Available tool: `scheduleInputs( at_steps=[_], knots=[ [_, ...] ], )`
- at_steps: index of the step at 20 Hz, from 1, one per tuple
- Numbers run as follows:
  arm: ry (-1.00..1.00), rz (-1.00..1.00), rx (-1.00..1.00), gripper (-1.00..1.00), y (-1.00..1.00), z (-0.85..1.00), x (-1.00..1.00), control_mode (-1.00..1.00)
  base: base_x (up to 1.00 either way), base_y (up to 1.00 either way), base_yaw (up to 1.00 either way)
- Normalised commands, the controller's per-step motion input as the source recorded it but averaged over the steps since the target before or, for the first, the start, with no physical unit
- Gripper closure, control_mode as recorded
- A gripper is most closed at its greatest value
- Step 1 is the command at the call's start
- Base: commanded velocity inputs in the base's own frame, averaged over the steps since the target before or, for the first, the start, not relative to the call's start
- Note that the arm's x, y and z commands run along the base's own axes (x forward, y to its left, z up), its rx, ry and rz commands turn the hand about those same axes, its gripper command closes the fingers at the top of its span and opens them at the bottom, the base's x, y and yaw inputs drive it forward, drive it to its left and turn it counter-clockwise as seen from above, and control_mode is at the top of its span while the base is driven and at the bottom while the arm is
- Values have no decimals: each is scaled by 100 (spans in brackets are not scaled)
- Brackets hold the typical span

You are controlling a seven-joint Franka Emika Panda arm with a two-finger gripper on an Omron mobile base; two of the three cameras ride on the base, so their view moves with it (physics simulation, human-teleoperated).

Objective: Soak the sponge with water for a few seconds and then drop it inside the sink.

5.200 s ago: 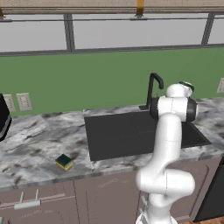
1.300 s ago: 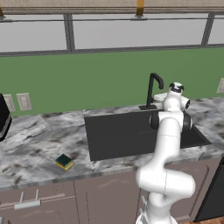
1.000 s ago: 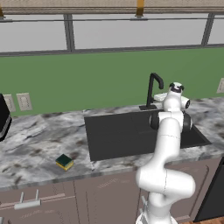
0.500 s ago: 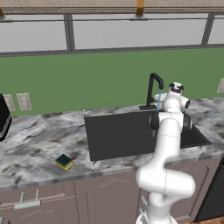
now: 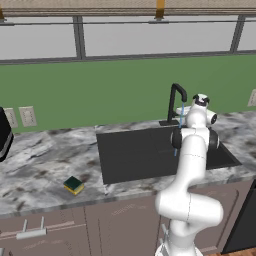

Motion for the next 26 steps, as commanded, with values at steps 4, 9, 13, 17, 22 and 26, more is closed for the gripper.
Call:
scheduleInputs(
  at_steps=[4, 9, 13, 17, 22, 26],
  knots=[
    [0, 0, 3, -100, -22, 0, 0, -100, 0, 0, 0],
    [0, 0, 6, -100, -21, 0, 0, -100, 0, 0, 0],
    [0, 0, 7, -100, -19, 5, 0, -100, 0, 0, 0],
    [-1, 0, 7, -100, -21, 10, 0, -100, 0, 0, 0],
    [0, 0, 2, -100, -10, 31, 0, -100, 0, 0, 0],
    [0, 0, 0, -100, -4, 47, 0, -100, 0, 0, 0]
  ],
)
